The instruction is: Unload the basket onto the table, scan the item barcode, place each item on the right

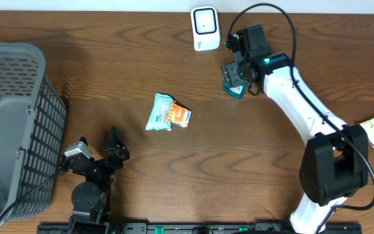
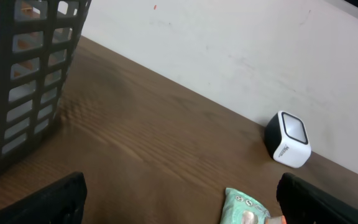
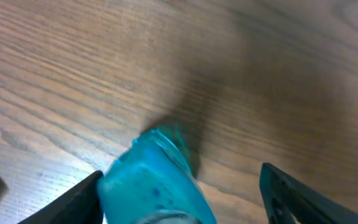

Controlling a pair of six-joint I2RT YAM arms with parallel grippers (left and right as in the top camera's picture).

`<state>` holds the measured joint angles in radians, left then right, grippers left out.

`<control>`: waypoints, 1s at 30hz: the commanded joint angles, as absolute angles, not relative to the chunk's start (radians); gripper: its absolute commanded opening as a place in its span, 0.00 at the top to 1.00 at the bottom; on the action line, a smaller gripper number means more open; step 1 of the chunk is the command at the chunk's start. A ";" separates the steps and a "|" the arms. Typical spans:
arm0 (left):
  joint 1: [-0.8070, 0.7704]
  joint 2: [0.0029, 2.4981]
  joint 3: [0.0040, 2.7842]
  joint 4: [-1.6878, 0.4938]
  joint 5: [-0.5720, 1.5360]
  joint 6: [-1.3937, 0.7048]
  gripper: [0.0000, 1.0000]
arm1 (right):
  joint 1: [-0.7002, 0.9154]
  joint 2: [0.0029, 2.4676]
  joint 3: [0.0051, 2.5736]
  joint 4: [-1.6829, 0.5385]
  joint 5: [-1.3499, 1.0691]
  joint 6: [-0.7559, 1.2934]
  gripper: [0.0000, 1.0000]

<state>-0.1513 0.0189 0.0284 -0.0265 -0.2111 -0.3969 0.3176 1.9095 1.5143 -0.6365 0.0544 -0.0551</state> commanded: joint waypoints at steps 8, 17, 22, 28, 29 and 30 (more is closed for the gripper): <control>-0.147 0.018 0.008 -0.060 -0.217 -0.405 0.02 | 0.299 1.968 1.516 -0.657 -0.019 -0.077 0.49; -0.147 0.018 0.008 -0.060 -0.217 -0.406 0.02 | 0.297 1.969 1.517 -0.659 -0.233 -0.075 0.78; -0.147 0.018 0.008 -0.060 -0.216 -0.406 0.02 | 0.292 1.967 1.518 -0.658 -0.503 -0.023 0.84; -0.147 0.018 0.008 -0.060 -0.217 -0.406 0.02 | 0.292 1.946 1.518 -0.662 -0.900 0.018 0.92; -0.147 0.018 0.008 -0.060 -0.217 -0.405 0.02 | 0.292 1.946 1.518 -0.659 -0.947 0.027 0.93; -0.147 0.018 0.008 -0.060 -0.217 -0.405 0.02 | 0.291 1.946 1.518 -0.648 -1.046 0.033 0.92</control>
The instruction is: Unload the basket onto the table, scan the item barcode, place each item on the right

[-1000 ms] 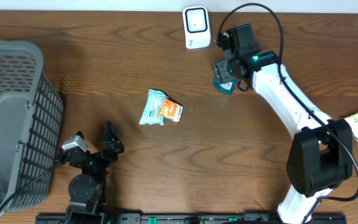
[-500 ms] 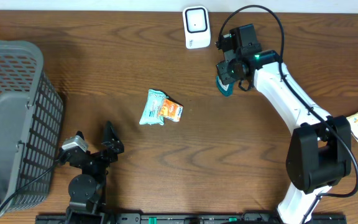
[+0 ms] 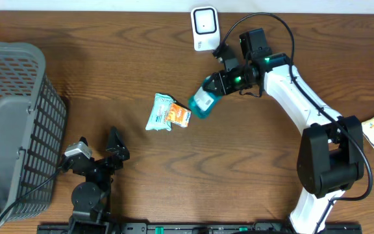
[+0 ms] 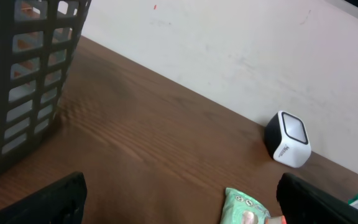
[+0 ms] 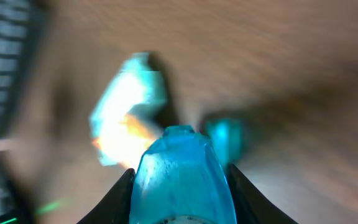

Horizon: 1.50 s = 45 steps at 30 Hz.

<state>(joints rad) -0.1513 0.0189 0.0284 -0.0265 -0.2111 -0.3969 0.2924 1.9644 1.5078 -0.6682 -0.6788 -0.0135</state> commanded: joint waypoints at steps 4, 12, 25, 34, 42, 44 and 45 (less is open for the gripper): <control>-0.147 0.018 0.008 -0.060 -0.217 -0.406 0.02 | 0.291 1.946 1.518 -0.646 -1.263 0.033 0.93; -0.147 0.018 0.008 -0.060 -0.217 -0.406 0.02 | 0.308 1.949 1.518 -0.631 -1.390 -0.032 0.99; -0.147 0.018 0.008 -0.060 -0.217 -0.405 0.02 | 0.390 1.949 1.517 -0.746 -1.517 -0.032 0.99; -0.147 0.018 0.008 -0.060 -0.217 -0.405 0.02 | 0.438 1.949 1.517 -0.796 -1.560 -0.032 0.99; -0.147 0.018 0.008 -0.060 -0.217 -0.405 0.02 | 0.471 1.949 1.517 -0.809 -1.559 -0.031 0.99; -0.147 0.018 0.008 -0.060 -0.217 -0.405 0.02 | 0.471 1.949 1.517 -0.813 -1.559 -0.031 0.99; -0.147 0.018 0.008 -0.060 -0.217 -0.405 0.02 | 0.472 1.949 1.517 -0.818 -1.559 -0.031 0.99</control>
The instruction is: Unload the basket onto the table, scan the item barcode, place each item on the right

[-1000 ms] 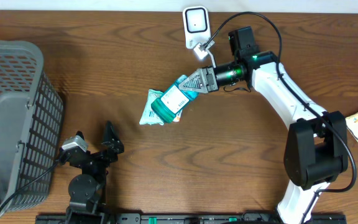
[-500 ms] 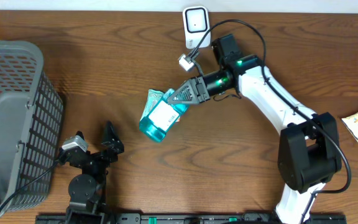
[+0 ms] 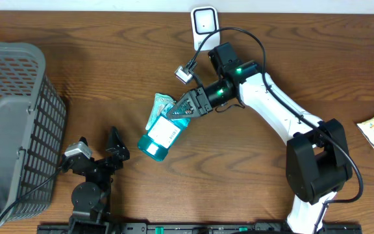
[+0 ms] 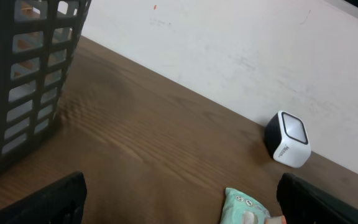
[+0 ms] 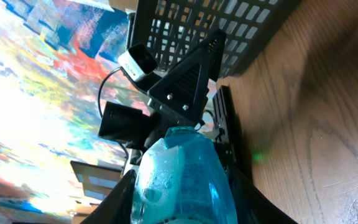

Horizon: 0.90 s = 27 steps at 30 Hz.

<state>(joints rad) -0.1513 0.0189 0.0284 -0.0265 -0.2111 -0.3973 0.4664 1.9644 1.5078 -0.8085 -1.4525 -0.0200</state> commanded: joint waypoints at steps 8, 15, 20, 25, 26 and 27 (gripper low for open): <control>-0.147 0.018 0.008 -0.060 -0.217 -0.406 0.02 | 0.474 1.949 1.517 -0.918 -1.554 -0.094 0.99; -0.147 0.018 0.008 -0.060 -0.217 -0.406 0.02 | 0.472 1.949 1.517 -0.965 -1.554 -0.136 0.99; -0.147 0.018 0.008 -0.060 -0.217 -0.406 0.02 | 0.471 1.949 1.517 -0.965 -1.424 -0.139 0.99; -0.147 0.018 0.008 -0.060 -0.217 -0.406 0.02 | 0.462 1.949 1.517 -0.962 -1.245 -0.135 0.99; -0.147 0.018 0.008 -0.060 -0.217 -0.406 0.02 | 0.458 1.949 1.517 -0.962 -1.237 -0.135 0.99; -0.147 0.018 0.008 -0.060 -0.217 -0.406 0.02 | 0.451 1.949 1.517 -0.962 -1.227 -0.135 0.99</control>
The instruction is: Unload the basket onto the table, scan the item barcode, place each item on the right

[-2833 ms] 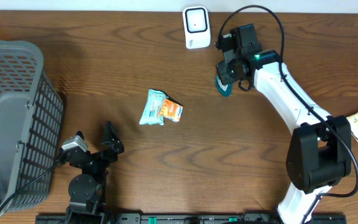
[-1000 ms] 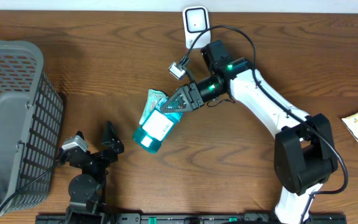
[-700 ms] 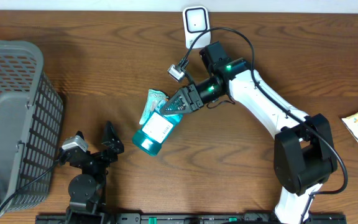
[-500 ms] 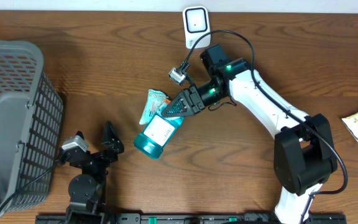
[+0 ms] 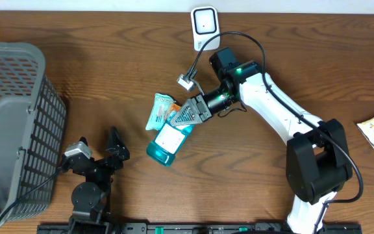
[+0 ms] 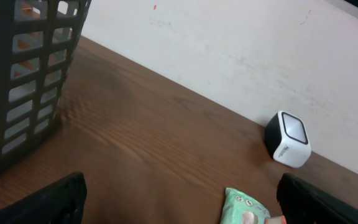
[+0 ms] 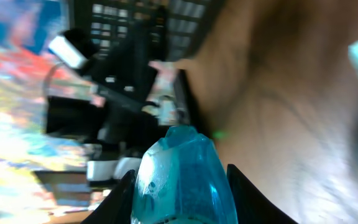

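Note:
A clear blue bottle (image 5: 167,140) with a white label is held tilted above the table's middle, its base toward the front left. My right gripper (image 5: 188,116) is shut on its upper part. In the right wrist view the bottle (image 7: 180,177) fills the space between the black fingers (image 7: 122,196). The white barcode scanner (image 5: 205,28) stands at the table's far edge and shows in the left wrist view as a white cube (image 6: 288,148). My left gripper (image 5: 99,154) rests open near the front edge, far from the bottle.
A pale green snack pack (image 5: 159,111) with an orange one (image 5: 177,116) lies just under the bottle's neck. A grey slatted basket (image 5: 12,123) fills the left side. Another snack bag lies at the right edge.
The bottle in my right gripper has shifted slightly right and toward the front, its tilt changed a little. The left arm has not moved.
My right gripper held the blue bottle on the table right of the scanner. Then it carried the bottle near the snack packs. Then the bottle hung tilted over the table's middle with its label up, where it still is, slightly shifted.

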Controlling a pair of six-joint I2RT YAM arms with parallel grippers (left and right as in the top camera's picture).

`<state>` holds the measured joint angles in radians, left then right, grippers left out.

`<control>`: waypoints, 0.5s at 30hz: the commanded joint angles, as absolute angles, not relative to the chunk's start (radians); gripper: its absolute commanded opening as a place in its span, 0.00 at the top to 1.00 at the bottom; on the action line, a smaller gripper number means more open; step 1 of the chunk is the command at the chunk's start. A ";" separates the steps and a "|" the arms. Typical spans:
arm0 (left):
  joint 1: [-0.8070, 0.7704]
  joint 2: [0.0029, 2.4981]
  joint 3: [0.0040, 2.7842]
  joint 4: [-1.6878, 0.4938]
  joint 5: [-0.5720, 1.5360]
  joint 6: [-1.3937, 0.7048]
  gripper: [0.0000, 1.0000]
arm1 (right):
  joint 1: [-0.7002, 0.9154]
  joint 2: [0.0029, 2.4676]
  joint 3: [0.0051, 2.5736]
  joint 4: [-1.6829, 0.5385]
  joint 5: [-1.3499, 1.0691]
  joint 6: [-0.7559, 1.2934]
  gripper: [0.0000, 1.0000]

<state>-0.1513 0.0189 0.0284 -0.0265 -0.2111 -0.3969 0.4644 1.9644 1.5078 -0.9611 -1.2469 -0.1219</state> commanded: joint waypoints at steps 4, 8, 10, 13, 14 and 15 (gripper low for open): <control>-0.147 0.018 0.008 -0.060 -0.217 -0.406 0.02 | 0.405 1.949 1.517 -0.960 -1.102 -0.107 0.99; -0.147 0.018 0.008 -0.060 -0.217 -0.406 0.02 | 0.318 1.949 1.517 -0.961 -0.843 0.027 0.99; -0.147 0.018 0.008 -0.060 -0.217 -0.406 0.02 | 0.276 1.949 1.517 -0.961 -0.820 0.030 0.99; -0.147 0.018 0.008 -0.060 -0.217 -0.406 0.02 | 0.213 1.948 1.518 -0.956 -0.820 0.030 0.99; -0.147 0.018 0.008 -0.060 -0.217 -0.405 0.02 | 0.191 1.948 1.519 -0.949 -0.820 0.030 0.99; -0.147 0.018 0.008 -0.060 -0.217 -0.405 0.02 | 0.165 1.948 1.521 -0.937 -0.820 0.031 0.99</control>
